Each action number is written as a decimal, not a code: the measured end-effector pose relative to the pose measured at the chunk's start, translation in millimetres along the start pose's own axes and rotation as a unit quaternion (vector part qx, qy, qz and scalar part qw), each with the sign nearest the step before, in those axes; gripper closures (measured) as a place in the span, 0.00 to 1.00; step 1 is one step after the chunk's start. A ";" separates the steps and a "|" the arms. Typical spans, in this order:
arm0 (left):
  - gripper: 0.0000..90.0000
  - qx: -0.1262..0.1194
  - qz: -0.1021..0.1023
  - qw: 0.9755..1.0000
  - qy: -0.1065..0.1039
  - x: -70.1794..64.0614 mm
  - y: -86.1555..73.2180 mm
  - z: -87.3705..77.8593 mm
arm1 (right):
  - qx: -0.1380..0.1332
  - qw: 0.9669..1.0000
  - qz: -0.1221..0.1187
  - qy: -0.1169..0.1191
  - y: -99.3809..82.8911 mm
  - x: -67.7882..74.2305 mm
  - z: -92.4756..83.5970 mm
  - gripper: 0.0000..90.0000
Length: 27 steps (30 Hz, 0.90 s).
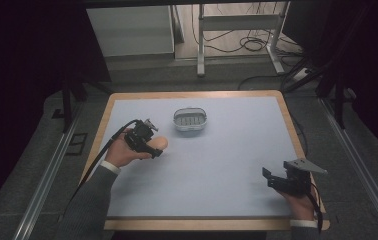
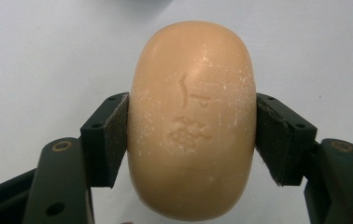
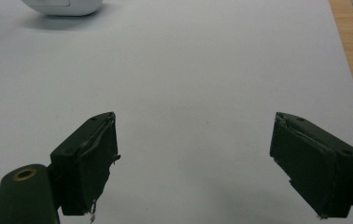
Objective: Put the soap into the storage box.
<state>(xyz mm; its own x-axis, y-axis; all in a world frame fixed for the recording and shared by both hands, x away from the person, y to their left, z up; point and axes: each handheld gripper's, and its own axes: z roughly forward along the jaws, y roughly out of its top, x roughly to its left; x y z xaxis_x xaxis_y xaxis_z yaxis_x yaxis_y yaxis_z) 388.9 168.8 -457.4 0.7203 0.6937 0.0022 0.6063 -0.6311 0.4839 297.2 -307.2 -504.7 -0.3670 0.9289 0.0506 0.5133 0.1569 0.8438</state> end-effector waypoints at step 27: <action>0.36 0.006 0.002 1.000 0.001 12.3 22.8 4.4 | 0.003 1.000 -0.003 0.000 -0.4 0.1 0.6 0.17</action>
<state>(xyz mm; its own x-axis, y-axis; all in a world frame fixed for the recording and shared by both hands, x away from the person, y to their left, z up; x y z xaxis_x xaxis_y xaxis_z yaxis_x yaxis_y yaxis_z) 413.0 161.4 -450.2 0.7216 0.6923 0.0062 0.6080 -0.6380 0.4725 297.5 -307.0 -505.3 -0.3699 0.9279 0.0459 0.5166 0.1643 0.8403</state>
